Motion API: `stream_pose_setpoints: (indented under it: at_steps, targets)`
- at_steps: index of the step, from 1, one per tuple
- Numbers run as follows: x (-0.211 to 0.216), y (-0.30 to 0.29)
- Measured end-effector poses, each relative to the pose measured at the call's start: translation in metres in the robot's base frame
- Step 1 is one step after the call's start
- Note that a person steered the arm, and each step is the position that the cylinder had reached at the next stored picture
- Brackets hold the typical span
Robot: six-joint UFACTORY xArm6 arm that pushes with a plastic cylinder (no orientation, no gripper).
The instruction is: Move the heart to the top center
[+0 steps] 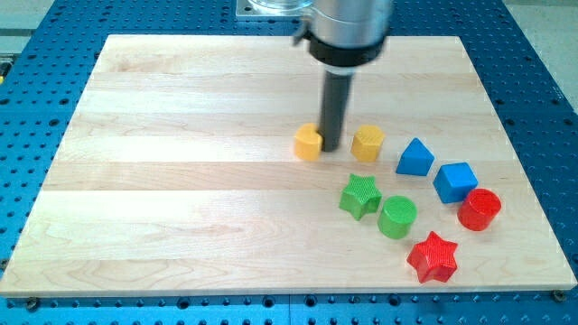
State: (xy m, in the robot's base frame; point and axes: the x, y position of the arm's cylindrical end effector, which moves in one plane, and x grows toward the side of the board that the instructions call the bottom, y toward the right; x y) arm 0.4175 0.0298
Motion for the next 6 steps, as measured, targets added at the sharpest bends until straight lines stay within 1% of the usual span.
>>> stream_pose_setpoints:
  at_steps: [1, 2, 3, 4, 5, 6]
  targets:
    - [0.067, 0.006]
    - [0.075, -0.049]
    - [0.012, -0.004]
    - [-0.059, 0.009]
    - [-0.037, 0.029]
    - [-0.016, -0.016]
